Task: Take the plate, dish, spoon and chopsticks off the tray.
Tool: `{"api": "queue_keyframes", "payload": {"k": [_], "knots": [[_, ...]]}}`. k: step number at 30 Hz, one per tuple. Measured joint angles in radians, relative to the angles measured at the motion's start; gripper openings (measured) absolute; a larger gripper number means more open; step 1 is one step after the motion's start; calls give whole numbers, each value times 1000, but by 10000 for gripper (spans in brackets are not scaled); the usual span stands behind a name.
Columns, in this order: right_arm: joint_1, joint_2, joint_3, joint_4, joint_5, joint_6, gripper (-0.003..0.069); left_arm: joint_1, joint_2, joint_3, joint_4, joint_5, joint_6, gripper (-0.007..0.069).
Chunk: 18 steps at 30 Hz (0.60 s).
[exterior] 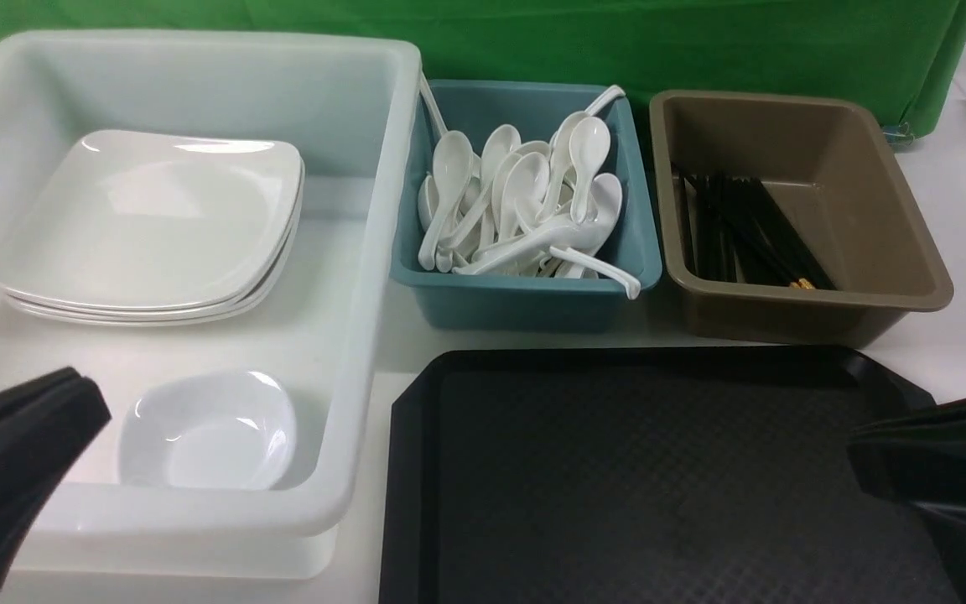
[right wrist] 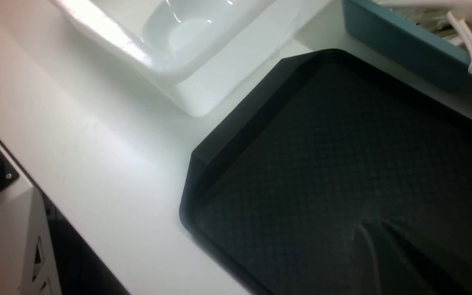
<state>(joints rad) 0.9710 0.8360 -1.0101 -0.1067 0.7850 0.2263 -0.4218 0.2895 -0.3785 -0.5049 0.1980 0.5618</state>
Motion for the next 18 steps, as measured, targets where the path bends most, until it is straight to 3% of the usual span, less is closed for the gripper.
{"api": "queue_keyframes", "payload": {"k": [13, 18], "knots": [[0, -8, 0, 0, 0, 1, 66, 0, -4, 57, 19, 54, 7, 11], [-130, -43, 4, 19, -3, -6, 61, 0, -4, 58, 27, 62, 7, 11]]}}
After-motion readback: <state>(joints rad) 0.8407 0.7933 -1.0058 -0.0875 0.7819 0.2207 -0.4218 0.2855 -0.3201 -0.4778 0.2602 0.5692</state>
